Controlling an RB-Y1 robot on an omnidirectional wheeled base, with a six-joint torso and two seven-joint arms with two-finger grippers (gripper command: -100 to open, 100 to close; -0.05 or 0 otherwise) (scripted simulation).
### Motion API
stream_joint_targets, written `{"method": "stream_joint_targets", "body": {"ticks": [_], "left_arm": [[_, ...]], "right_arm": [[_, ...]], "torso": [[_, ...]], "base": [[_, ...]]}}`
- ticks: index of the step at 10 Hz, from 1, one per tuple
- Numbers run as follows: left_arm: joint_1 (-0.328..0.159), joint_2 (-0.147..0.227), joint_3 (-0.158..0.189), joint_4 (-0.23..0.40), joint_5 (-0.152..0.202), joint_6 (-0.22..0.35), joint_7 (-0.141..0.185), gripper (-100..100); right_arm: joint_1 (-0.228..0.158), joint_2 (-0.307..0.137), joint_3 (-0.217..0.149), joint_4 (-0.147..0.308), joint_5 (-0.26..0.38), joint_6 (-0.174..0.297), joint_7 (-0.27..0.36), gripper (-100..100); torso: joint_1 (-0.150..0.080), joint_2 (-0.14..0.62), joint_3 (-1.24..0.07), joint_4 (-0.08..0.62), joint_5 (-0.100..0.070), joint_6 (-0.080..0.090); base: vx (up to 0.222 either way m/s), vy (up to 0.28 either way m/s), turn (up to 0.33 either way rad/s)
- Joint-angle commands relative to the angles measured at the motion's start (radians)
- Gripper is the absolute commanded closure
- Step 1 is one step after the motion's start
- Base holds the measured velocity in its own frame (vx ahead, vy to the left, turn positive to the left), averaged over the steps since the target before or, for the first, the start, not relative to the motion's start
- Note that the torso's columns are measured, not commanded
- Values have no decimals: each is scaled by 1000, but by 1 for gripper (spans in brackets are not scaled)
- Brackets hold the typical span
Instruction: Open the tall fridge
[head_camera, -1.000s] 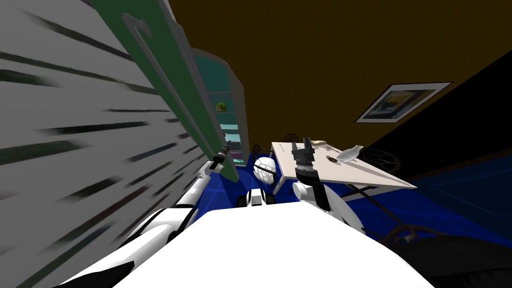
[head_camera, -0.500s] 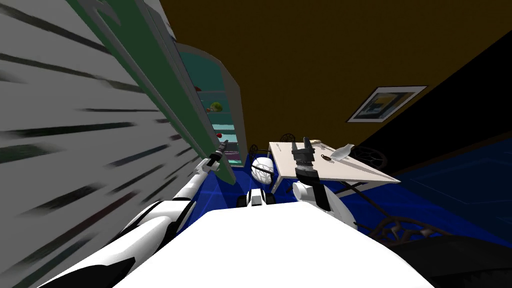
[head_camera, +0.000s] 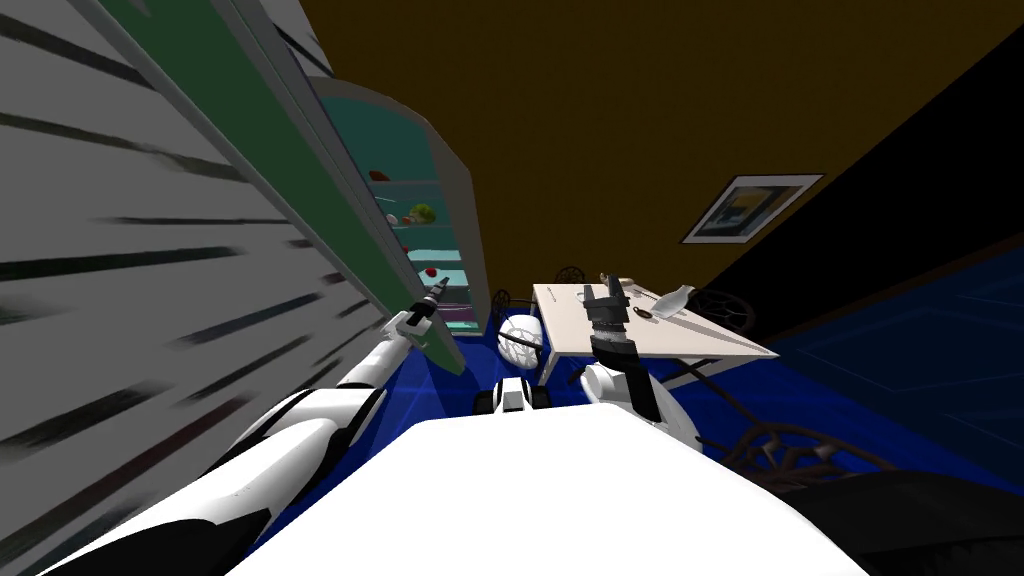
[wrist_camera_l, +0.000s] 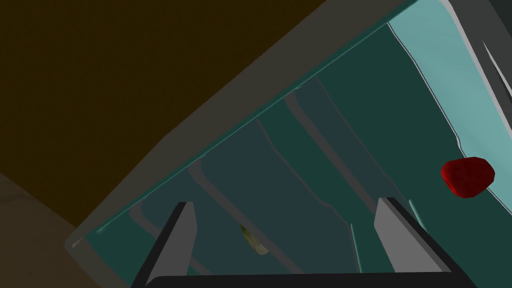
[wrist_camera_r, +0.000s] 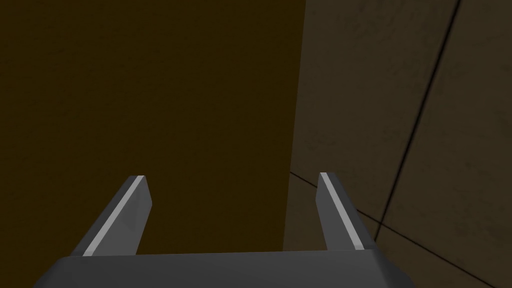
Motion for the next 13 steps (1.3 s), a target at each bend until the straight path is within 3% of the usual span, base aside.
{"method": "stream_joint_targets", "body": {"ticks": [1,9,12,13], "left_arm": [[-36,42,-2,73,1,8,3,-100],[-162,200,-16,277,2,73,14,-100],[-165,204,-16,283,2,74,16,-100],[-161,205,6,285,31,87,-28,-100]], "right_arm": [[0,0,0,0,0,0,0,0],[0,0,0,0,0,0,0,0],[0,0,0,0,0,0,0,0],[0,0,0,0,0,0,0,0]], "torso": [[1,0,0,0,0,0],[-1,0,0,0,0,0],[2,1,1,0,1,0],[2,1,1,0,1,0]], "base": [[10,-53,-62],[18,-62,-57],[9,-30,-12],[-17,29,-194]]}}
